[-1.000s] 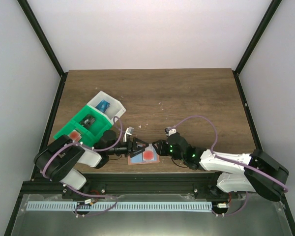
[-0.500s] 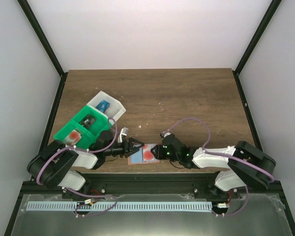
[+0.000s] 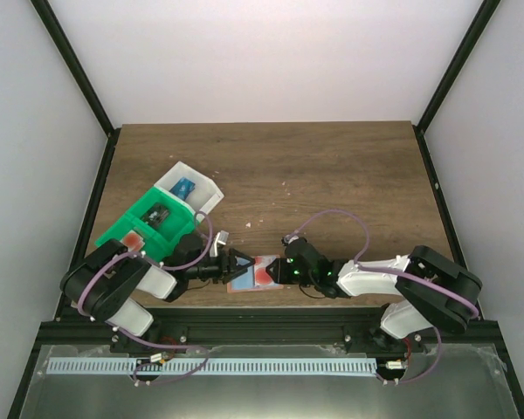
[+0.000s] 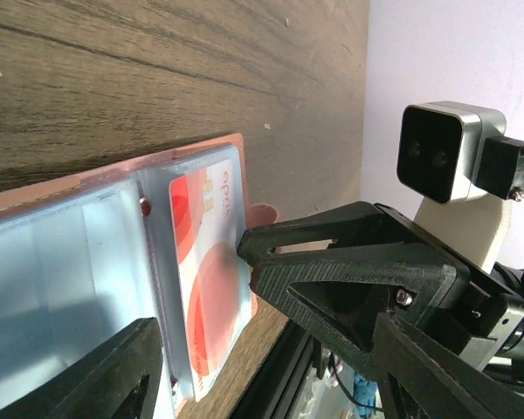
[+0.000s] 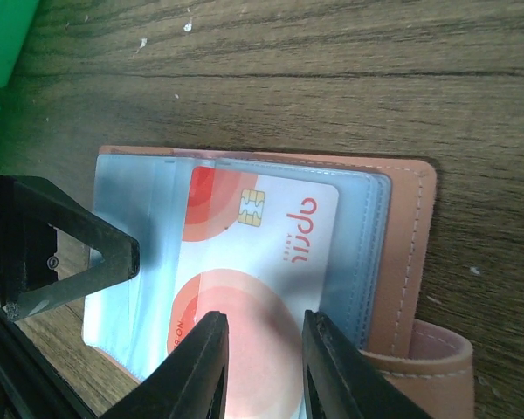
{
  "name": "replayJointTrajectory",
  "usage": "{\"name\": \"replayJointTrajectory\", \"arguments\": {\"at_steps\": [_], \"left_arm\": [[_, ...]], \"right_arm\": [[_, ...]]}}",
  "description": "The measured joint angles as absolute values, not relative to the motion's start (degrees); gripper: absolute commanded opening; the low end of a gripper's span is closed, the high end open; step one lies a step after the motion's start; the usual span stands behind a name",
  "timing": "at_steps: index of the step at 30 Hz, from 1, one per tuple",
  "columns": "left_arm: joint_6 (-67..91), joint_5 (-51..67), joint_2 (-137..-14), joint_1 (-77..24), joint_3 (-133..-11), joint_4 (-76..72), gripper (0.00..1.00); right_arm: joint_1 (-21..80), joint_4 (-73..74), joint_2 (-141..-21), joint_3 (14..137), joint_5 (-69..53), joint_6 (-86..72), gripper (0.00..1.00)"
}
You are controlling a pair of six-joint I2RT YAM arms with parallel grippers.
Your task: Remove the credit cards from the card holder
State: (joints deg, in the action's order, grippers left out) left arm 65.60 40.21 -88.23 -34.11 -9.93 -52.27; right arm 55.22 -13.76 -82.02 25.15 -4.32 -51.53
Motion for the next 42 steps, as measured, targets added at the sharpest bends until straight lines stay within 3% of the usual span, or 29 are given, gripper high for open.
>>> {"name": "replayJointTrajectory", "arguments": {"at_steps": [4, 10, 27, 36, 42], "left_arm": [[65.6, 40.1, -88.7, -34.1, -9.9, -52.4, 0.62], [65.2, 39.2, -89.8, -34.4, -9.9, -52.7, 0.46], [64.6, 38.0, -95.1, -36.1, -10.7, -54.3, 0.24], [65.7, 38.4, -97.1, -36.5, -11.6, -55.6, 0.0], [65.9, 38.7, -97.0, -36.6, -11.6, -56.4, 0.0]], "right_arm": [[55.2, -13.8, -82.0, 25.1, -4.3, -51.9, 0.25], [55.2, -14.5, -82.7, 25.1, -4.4, -52.1, 0.23], [55.2, -17.2, -84.6, 25.1, -5.1, -52.3, 0.21], [55.2, -17.2, -84.6, 25.1, -5.1, -52.3, 0.21], [55.2, -17.2, -84.6, 25.1, -5.1, -52.3, 0.21]]}}
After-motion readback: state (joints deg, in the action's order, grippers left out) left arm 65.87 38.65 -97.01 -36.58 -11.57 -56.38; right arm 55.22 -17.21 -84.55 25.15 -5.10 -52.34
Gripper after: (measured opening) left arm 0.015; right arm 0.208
